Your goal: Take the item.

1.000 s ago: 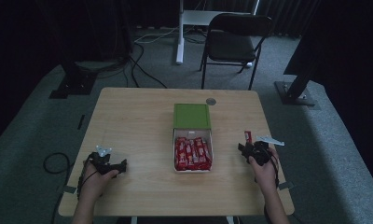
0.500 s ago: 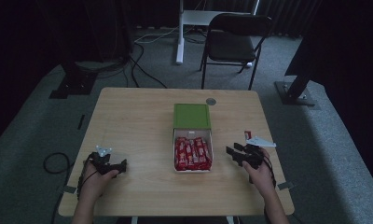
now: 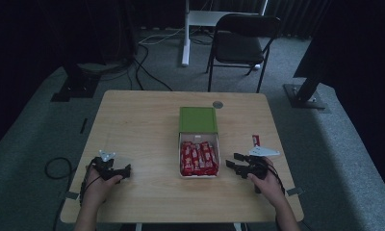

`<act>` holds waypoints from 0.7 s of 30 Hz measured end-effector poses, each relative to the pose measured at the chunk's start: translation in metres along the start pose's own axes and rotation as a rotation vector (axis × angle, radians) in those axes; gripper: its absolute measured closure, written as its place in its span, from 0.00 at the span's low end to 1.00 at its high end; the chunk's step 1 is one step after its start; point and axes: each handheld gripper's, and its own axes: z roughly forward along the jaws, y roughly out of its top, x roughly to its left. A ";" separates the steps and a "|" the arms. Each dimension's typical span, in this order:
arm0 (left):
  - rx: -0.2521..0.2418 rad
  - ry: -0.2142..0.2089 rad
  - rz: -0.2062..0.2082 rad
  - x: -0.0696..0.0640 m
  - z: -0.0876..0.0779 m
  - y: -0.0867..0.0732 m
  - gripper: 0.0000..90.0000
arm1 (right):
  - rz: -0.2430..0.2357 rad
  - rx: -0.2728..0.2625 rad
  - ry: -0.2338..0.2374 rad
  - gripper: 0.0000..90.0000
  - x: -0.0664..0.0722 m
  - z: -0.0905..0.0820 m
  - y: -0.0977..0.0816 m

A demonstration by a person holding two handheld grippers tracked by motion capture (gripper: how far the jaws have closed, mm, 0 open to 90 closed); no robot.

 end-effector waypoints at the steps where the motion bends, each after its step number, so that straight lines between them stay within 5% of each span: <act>1: 0.000 0.000 0.000 0.000 0.000 0.000 0.02 | -0.001 0.006 0.011 0.47 0.001 -0.001 -0.001; 8: 0.000 0.000 0.000 0.000 0.000 0.000 0.02 | -0.034 0.024 0.087 0.42 0.006 0.000 -0.009; 14: 0.000 0.000 0.000 0.000 0.000 0.000 0.02 | -0.108 0.045 0.103 0.41 0.010 0.002 -0.011; 21: 0.001 0.000 0.000 0.000 0.000 0.000 0.02 | -0.165 0.129 0.099 0.37 0.009 0.005 -0.017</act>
